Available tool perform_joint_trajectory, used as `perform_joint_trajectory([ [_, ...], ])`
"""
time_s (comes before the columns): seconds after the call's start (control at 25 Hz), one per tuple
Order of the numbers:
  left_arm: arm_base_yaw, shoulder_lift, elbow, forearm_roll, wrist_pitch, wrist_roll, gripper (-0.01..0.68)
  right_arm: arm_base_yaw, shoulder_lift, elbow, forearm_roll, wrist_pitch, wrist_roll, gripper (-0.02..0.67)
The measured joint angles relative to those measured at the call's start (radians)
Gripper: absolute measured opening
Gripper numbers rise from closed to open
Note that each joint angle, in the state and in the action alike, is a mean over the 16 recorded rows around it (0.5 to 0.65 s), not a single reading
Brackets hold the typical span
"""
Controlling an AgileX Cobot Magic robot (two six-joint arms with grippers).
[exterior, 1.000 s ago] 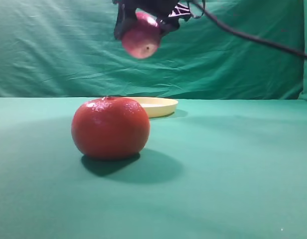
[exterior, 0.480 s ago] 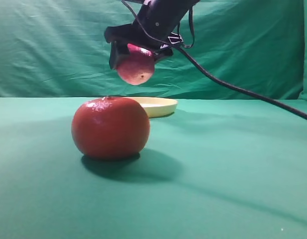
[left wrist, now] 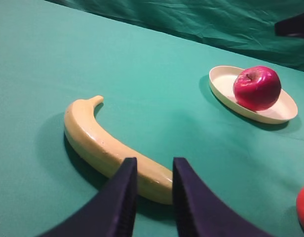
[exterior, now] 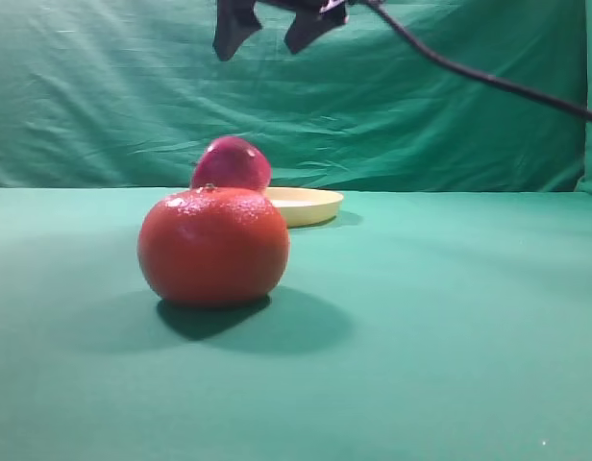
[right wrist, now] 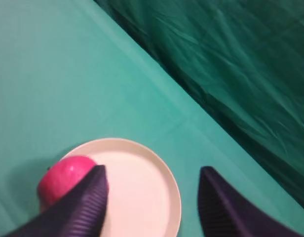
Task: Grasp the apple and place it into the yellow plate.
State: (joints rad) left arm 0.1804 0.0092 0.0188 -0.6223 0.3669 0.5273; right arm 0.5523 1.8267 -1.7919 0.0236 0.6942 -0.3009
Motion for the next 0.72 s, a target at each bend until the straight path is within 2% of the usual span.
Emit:
perform_joint_trajectory([
  [0.16, 0.000, 0.000, 0.000, 0.000, 0.000, 0.000, 0.157, 0.000, -0.123, 0.027, -0.029, 0.132, 0.069, 0.072],
  [0.28, 0.000, 0.000, 0.000, 0.000, 0.000, 0.000, 0.157, 0.000, -0.227, 0.089, -0.040, 0.180, 0.125, 0.016],
  [0.48, 0.000, 0.000, 0.000, 0.000, 0.000, 0.000, 0.157, 0.000, -0.427, 0.281, -0.046, 0.153, 0.209, 0.000],
  [0.72, 0.000, 0.000, 0.000, 0.000, 0.000, 0.000, 0.157, 0.000, -0.710, 0.615, -0.046, 0.004, 0.271, 0.000],
])
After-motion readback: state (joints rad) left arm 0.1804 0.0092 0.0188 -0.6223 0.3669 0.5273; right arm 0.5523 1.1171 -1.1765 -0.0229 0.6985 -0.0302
